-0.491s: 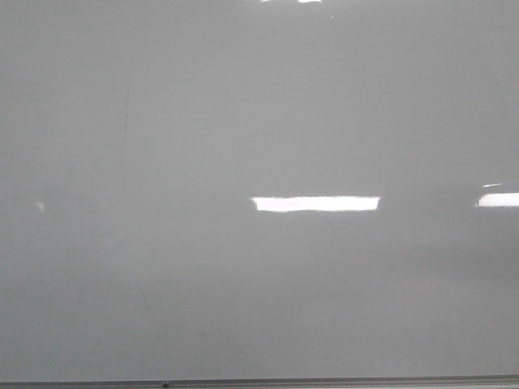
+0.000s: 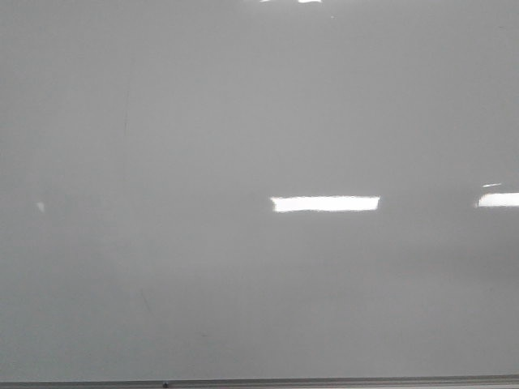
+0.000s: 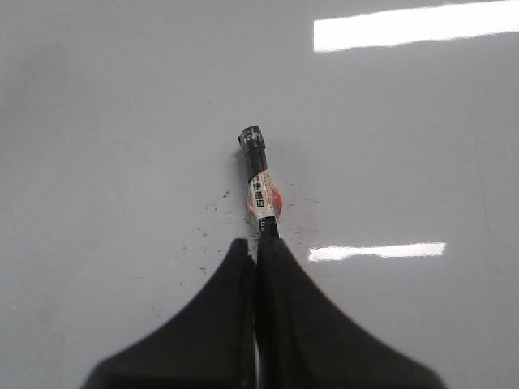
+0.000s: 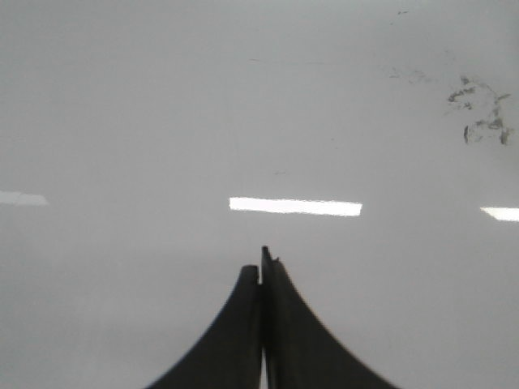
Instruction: Write number 8 on whiteboard
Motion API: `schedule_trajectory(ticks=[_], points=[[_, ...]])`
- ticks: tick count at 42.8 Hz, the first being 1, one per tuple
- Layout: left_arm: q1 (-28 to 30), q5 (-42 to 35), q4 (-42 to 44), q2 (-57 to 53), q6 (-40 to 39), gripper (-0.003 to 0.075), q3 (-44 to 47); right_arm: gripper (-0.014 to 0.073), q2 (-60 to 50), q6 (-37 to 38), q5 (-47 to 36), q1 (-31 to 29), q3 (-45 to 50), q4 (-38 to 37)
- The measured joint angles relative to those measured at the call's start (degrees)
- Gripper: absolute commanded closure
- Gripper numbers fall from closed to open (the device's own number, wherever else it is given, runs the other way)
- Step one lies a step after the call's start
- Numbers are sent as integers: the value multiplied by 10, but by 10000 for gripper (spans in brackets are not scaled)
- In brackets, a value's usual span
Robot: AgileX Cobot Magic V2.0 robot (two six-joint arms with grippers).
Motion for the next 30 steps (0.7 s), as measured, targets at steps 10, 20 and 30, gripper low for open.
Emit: schedule_trajectory(ticks=[10, 20, 30], points=[[0, 0, 0, 0, 0, 741, 0, 653, 0, 0, -6, 0, 0, 0], [0, -37, 0, 0, -2, 741, 0, 653, 0, 0, -22, 0, -5, 4], [0, -33, 0, 0, -12, 741, -49, 653, 0, 0, 39, 0, -106, 12]])
